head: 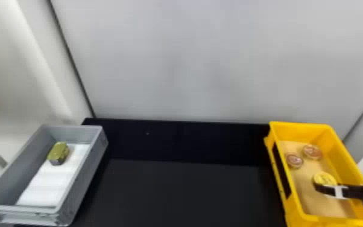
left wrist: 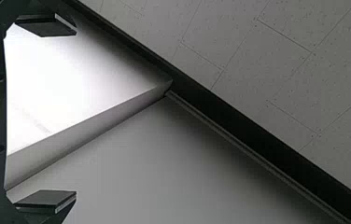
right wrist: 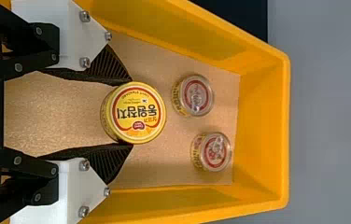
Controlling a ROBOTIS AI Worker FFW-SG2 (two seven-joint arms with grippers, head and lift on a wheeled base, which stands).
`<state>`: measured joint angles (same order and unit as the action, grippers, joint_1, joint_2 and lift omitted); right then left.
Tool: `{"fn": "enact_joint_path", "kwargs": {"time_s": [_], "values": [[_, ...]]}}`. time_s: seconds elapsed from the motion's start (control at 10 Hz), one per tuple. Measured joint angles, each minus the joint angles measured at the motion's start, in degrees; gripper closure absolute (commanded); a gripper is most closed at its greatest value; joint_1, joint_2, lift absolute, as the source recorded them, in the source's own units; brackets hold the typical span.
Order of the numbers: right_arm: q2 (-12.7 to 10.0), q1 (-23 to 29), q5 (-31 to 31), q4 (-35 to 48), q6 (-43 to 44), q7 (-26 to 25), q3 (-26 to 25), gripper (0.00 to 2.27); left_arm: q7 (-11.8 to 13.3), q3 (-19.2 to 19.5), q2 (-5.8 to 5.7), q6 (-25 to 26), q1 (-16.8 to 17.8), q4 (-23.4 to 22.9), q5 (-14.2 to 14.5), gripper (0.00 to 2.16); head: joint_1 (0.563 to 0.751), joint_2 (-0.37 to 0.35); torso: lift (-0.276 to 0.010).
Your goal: Pick up the round yellow can and place it in the yellow rectangular box
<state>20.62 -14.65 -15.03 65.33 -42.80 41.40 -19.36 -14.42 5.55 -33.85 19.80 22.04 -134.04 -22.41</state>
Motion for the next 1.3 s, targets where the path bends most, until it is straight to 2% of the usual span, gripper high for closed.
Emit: {"fn": "enact_joint_path", "kwargs": {"time_s": [0.3, 0.6, 0.8, 1.0, 1.2, 1.3], "values": [[0.4, -0.04, 0.56, -3.02, -0.89, -0.97, 0.21, 0.49, 0.15, -0.06, 0.0, -0.11, 0.25, 0.0, -0.01, 0.06, 0.663, 0.054, -0.01], [0.67, -0.1, 2.1, -4.75, -2.6, -1.21, 0.38, 0.1, 0.19, -0.08, -0.01, -0.13, 0.29, 0.0, -0.01, 0.06, 0.663, 0.054, -0.01], [1.4, 0.58, 2.46, -1.52, -2.81, -1.44, 1.59, 0.14, 0.25, 0.11, -0.03, -0.16, 0.13, -0.09, -0.02, 0.06, 0.663, 0.054, -0.01], [2.1, 1.85, 1.38, 11.05, -3.57, -3.01, 2.77, 0.14, 0.26, 0.3, -0.08, -0.11, -0.09, -0.23, -0.01, 0.06, 0.663, 0.054, -0.01], [2.09, 1.74, 0.09, 30.44, -7.12, -7.13, 3.21, 0.15, 0.26, 0.38, -0.08, -0.03, -0.41, -0.26, -0.01, 0.06, 0.663, 0.054, -0.01], [2.0, 0.79, -2.06, 40.52, -8.63, -10.99, 4.25, 0.14, 0.26, 0.46, -0.08, -0.02, -0.63, -0.26, -0.01, 0.06, 0.663, 0.054, -0.01]]}}
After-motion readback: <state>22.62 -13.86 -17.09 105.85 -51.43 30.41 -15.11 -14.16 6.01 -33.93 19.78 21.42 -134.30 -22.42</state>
